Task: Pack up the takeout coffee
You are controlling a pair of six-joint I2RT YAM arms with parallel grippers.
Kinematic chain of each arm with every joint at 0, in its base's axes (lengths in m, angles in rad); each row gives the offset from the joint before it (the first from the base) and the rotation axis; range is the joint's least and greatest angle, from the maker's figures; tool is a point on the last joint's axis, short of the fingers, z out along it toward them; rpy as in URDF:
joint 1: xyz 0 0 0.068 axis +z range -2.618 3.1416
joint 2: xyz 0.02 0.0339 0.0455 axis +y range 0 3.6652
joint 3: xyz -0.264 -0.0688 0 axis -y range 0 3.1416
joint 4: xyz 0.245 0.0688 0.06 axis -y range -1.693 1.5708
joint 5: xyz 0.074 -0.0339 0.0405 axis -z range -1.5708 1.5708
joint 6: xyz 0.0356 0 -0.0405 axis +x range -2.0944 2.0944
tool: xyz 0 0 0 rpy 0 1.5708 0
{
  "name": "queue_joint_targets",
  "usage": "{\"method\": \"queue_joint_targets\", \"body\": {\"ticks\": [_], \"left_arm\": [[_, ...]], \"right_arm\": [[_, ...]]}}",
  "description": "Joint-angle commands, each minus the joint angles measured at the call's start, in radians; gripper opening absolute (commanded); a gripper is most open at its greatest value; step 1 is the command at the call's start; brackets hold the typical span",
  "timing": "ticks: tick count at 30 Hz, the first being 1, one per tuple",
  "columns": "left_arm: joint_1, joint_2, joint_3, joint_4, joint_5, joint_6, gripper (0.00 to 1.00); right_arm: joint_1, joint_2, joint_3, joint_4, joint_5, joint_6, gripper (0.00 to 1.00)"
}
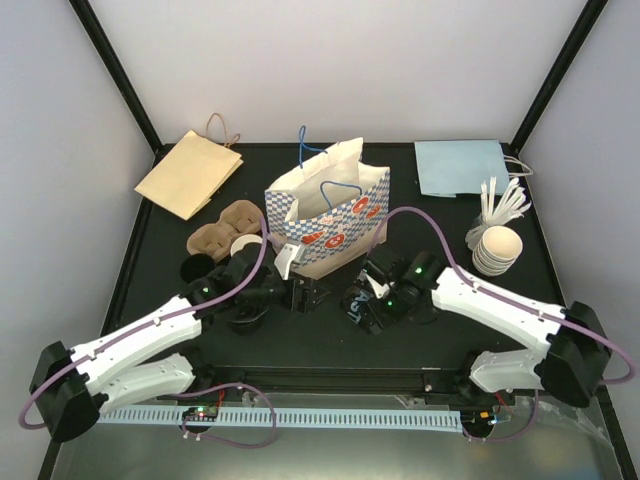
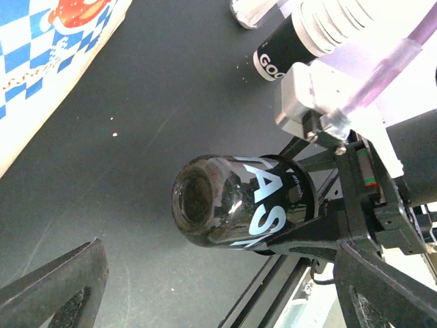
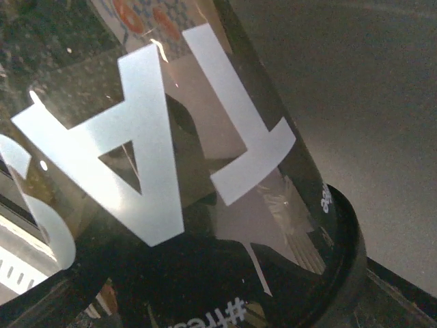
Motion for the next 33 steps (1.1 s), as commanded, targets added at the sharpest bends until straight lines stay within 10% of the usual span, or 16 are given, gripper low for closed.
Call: {"method": "queue_joint_targets", "body": {"ticks": [1, 11, 33], "left_arm": [[-0.005, 0.018, -0.039, 0.158, 0.009, -0.037, 0.93], [0.004, 0.121, -0.073, 0.196, -0.008, -0.017, 0.92], [0.032, 0.257, -0.091, 0.335, 0.162, 0.003, 0.59]], "right_arm": [[-0.006, 0.067, 0.053, -0.035, 0.033, -0.023, 0.82], [-0.007, 0.196, 0.107, -0.008, 0.053, -0.050, 1.00], [-0.034, 0.001, 0.027, 0.235, 0.020, -0.081, 0.96]]}}
